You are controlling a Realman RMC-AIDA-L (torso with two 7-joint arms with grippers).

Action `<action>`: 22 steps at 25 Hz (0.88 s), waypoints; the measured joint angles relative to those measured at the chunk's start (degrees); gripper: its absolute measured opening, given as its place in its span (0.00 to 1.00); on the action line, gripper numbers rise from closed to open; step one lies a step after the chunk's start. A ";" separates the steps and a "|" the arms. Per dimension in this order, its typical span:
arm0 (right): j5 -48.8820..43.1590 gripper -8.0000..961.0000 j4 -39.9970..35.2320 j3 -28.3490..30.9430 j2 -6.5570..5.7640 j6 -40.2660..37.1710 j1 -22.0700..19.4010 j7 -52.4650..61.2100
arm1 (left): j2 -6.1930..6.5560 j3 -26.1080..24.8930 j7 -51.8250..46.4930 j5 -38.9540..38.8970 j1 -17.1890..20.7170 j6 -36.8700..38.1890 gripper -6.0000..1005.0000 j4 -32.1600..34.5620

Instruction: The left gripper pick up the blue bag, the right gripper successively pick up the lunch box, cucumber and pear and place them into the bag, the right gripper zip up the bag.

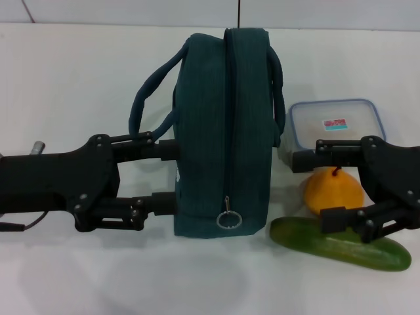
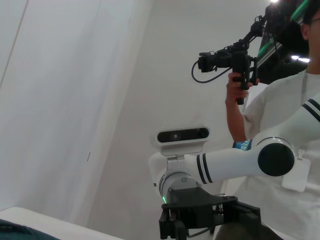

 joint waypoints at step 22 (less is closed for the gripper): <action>-0.13 0.93 0.28 -0.21 0.32 0.08 -0.56 -0.16 | -0.08 -4.65 -2.80 -1.27 0.52 0.03 0.79 0.12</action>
